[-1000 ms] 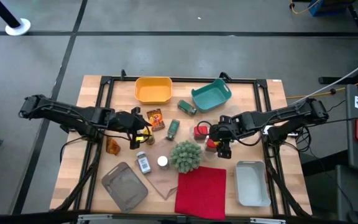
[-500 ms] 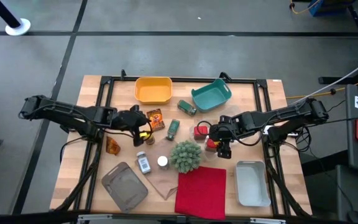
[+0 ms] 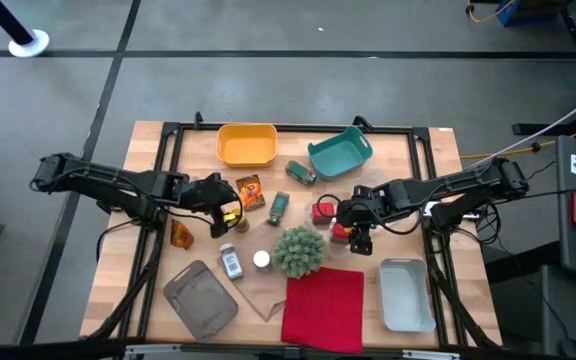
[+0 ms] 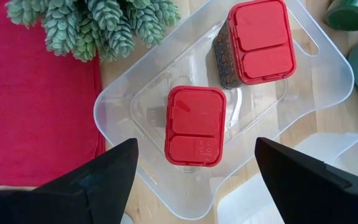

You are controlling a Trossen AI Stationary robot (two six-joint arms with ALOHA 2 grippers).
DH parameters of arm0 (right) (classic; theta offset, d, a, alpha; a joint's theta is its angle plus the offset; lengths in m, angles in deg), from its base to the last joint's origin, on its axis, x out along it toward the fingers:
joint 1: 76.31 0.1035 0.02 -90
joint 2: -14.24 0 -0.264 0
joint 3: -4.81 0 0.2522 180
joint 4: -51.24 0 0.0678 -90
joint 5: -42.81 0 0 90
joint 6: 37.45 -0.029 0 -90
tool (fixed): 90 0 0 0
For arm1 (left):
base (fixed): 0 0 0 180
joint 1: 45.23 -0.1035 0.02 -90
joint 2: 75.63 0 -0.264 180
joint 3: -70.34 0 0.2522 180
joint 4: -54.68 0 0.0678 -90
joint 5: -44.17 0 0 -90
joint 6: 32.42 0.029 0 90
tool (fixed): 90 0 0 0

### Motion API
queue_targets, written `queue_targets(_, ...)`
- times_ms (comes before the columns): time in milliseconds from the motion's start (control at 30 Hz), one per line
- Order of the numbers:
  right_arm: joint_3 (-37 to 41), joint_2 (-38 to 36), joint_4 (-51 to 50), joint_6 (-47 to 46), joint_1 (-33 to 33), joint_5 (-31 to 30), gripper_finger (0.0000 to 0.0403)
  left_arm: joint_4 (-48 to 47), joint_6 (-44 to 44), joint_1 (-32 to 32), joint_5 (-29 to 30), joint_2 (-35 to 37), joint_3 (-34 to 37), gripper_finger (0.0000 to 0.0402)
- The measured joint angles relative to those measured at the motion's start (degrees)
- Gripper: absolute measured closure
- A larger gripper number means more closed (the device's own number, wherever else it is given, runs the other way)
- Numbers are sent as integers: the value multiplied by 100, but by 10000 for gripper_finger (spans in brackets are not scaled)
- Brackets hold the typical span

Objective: Sort spices by type
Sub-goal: Put the yellow seasoning bottle into the yellow bin

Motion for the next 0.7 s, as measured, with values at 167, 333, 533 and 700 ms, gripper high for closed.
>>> queue_targets(167, 0, 0, 2, 0, 0, -1, 79, 6, -52, 0, -2, 0, 133, 149)
queue_targets(333, 0, 0, 2, 0, 0, 0, 79, 41, -61, 0, -4, -2, 259, 149)
queue_targets(533, 0, 0, 4, 0, 0, 1, 79, 75, -72, 0, -5, -2, 271, 149)
queue_targets(700, 0, 0, 4, 0, 0, 2, 79, 250, -142, 0, -11, -2, 271, 149)
